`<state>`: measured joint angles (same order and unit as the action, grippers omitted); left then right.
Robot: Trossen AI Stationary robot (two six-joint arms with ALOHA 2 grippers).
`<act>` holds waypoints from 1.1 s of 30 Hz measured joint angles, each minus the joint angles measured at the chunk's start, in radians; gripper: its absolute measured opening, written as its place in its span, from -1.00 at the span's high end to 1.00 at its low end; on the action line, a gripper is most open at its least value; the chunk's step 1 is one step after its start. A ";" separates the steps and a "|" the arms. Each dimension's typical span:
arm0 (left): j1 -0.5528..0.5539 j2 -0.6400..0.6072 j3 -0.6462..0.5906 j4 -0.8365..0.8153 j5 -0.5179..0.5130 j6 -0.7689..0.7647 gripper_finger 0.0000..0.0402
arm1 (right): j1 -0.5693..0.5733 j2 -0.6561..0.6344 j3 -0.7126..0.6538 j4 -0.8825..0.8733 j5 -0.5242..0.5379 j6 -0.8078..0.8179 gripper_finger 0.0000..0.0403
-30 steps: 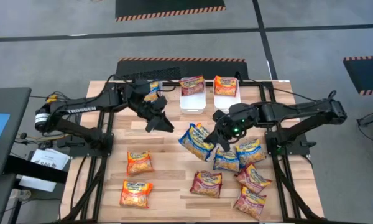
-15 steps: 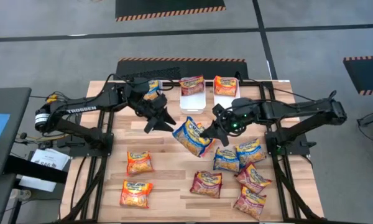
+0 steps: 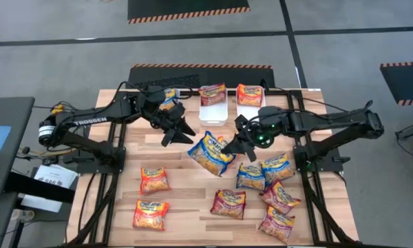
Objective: Sort Maruchan noodles
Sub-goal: Put the blue noodle pack into the left white bin
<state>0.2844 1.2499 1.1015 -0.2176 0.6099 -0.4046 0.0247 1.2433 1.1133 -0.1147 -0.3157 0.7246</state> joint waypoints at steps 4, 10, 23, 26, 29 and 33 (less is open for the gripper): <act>-0.003 0.000 0.000 0.000 0.038 -0.001 -0.13 | -0.016 0.000 0.000 0.011 0.000 0.000 0.97; -0.004 0.000 0.000 0.007 0.037 -0.003 -0.13 | -0.034 0.000 0.000 0.059 0.000 -0.001 0.97; -0.004 0.001 0.000 0.073 0.044 -0.041 -0.13 | -0.067 0.038 0.000 0.132 0.000 -0.018 0.97; -0.004 0.001 0.000 0.074 0.049 -0.042 -0.13 | -0.075 0.039 0.000 0.153 0.000 -0.018 0.97; -0.004 0.001 0.000 0.081 0.049 -0.041 -0.13 | -0.083 0.040 0.000 0.162 0.000 -0.011 0.97; -0.004 0.001 0.000 0.086 0.049 -0.040 -0.13 | -0.101 0.040 0.000 0.162 0.002 0.007 0.97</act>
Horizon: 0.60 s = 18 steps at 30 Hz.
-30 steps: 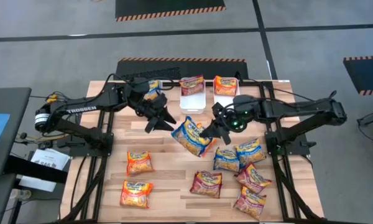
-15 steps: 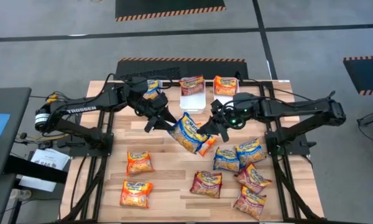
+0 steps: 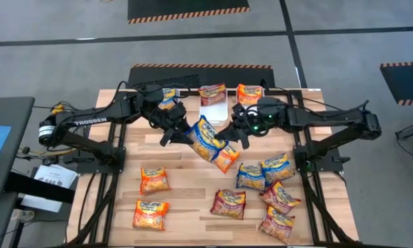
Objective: Sort Maruchan noodles
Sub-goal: Put the blue noodle pack into the left white bin
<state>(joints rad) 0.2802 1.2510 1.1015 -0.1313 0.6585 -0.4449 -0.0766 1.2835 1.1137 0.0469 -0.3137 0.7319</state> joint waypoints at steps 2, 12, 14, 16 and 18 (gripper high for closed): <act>0.000 0.000 0.000 0.000 -0.001 0.015 -0.13 | -0.005 0.000 0.000 0.000 0.000 0.000 0.97; 0.000 0.001 0.000 0.015 -0.016 0.022 0.33 | -0.016 0.000 0.000 0.002 0.001 0.001 0.97; 0.000 0.001 0.000 0.015 -0.019 0.022 0.45 | -0.021 0.000 0.000 0.001 0.001 0.002 0.97; 0.000 0.001 0.000 0.015 -0.026 0.023 0.54 | -0.024 0.000 0.000 0.004 0.001 0.003 0.97; 0.000 0.001 0.000 0.016 -0.035 0.028 0.59 | -0.025 0.000 0.000 0.016 0.001 0.003 0.96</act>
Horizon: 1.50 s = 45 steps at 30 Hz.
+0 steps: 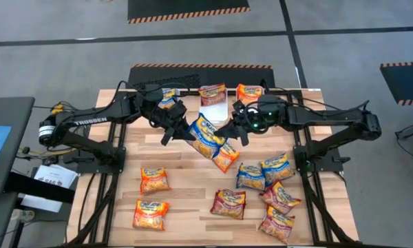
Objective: Sort Maruchan noodles
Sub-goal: Put the blue noodle pack into the left white bin
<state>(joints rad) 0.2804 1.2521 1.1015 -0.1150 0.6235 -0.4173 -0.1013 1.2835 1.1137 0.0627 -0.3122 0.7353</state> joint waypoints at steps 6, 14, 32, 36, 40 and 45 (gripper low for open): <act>0.000 0.000 0.000 0.004 0.000 0.013 0.61 | 0.000 0.000 0.000 0.006 0.000 -0.001 0.75; 0.013 -0.004 0.000 -0.002 -0.002 0.014 0.68 | -0.016 -0.001 0.000 0.027 0.000 -0.002 0.35; 0.237 -0.157 0.000 -0.235 -0.155 0.205 0.76 | -0.174 -0.093 0.000 0.167 -0.002 -0.034 0.17; 0.311 -0.187 0.000 -0.295 -0.212 0.244 0.76 | -0.220 -0.105 0.000 0.165 -0.004 -0.037 0.16; 0.388 -0.201 0.000 -0.317 -0.219 0.249 0.76 | -0.282 -0.106 0.000 0.162 -0.004 -0.037 0.16; 0.486 -0.226 -0.094 -0.281 -0.214 0.234 0.76 | -0.374 -0.106 0.000 0.161 -0.004 -0.037 0.16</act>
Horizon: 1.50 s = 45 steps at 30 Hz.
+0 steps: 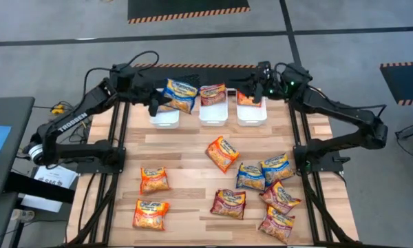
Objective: Sort Maruchan noodles
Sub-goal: Put the blue noodle pack into the left white bin
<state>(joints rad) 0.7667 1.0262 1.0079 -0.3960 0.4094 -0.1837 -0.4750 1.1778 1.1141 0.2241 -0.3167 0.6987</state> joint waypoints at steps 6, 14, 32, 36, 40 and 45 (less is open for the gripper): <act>0.104 -0.019 -0.184 0.242 -0.007 -0.077 0.76 | -0.109 0.000 0.000 0.001 -0.093 0.000 0.17; 0.190 -0.019 -0.387 0.468 -0.062 -0.080 0.76 | -0.185 0.000 0.000 -0.001 -0.167 0.000 0.17; 0.299 -0.019 -0.575 0.527 -0.145 -0.027 0.76 | -0.202 0.000 0.000 -0.006 -0.212 0.000 0.17; 0.299 0.005 -0.613 0.598 -0.118 -0.019 0.76 | -0.202 0.000 0.000 -0.006 -0.212 0.000 0.17; 0.298 0.064 -0.634 0.684 -0.131 -0.066 0.76 | -0.202 0.001 0.000 -0.006 -0.212 0.000 0.17; 0.299 0.124 -0.630 0.735 -0.128 -0.110 0.76 | -0.202 0.001 -0.001 -0.006 -0.212 0.000 0.17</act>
<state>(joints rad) 1.0660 1.1505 0.3775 0.3391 0.2818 -0.2941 -0.6769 1.1786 1.1133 0.2176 -0.5285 0.6991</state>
